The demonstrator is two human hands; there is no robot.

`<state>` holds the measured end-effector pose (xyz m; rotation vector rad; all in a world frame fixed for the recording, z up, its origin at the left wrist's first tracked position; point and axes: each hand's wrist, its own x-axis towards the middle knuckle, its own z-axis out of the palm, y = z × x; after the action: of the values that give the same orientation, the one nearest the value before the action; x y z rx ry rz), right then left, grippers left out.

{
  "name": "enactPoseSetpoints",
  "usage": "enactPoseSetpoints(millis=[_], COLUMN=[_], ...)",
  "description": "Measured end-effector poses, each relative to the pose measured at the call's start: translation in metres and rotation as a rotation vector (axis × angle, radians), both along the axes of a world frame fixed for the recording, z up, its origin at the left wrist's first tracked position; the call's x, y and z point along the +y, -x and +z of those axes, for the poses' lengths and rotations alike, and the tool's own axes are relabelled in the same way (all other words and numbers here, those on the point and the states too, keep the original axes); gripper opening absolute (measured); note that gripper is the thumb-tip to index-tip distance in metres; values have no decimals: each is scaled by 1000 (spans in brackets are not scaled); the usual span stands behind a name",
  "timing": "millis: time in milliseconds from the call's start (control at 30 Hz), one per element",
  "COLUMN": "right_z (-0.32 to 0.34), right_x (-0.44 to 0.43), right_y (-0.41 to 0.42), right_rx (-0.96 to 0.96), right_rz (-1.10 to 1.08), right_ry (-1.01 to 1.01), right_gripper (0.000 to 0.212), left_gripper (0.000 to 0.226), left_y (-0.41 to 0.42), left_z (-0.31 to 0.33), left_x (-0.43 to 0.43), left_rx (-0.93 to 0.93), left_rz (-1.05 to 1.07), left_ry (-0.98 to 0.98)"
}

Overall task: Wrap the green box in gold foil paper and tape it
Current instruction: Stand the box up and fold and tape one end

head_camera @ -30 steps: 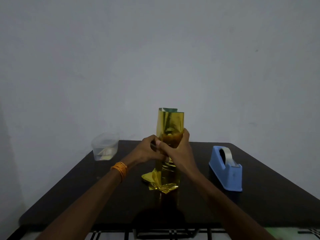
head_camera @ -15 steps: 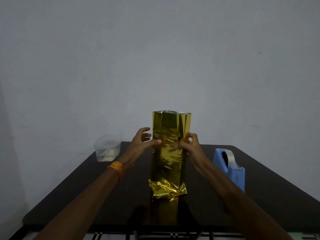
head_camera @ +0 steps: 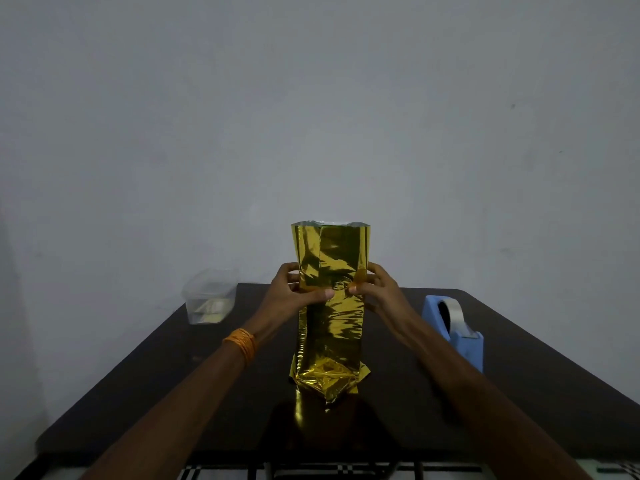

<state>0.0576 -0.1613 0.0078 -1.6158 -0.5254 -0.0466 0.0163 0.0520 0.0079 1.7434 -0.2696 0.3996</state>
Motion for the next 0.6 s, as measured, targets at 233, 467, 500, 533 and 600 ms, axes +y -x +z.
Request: enactPoseSetpoints(millis=[233,467,500,533,600], right_z=[-2,-2,-2,-2,-2], right_x=[-3,-29,-33,-40,-55], right_y=[2,15,18,22,30], right_rx=[-9,-135,-155,-176,-233], right_rz=[-14,-197,-232,-273,-362], right_ry=[-7,25,26,32,54], right_gripper=[84,56,49,42,28], left_gripper=[56,26,26,26,27], left_y=[18,38,38,36,27], left_z=[11,24,23,21,17], left_x=[-6,-48,-55,-65,-82], left_rx=[-372,-698,-699,-678,-605], left_rz=[396,386,352,318,247], left_ry=[30,-144,-166,-182,-224])
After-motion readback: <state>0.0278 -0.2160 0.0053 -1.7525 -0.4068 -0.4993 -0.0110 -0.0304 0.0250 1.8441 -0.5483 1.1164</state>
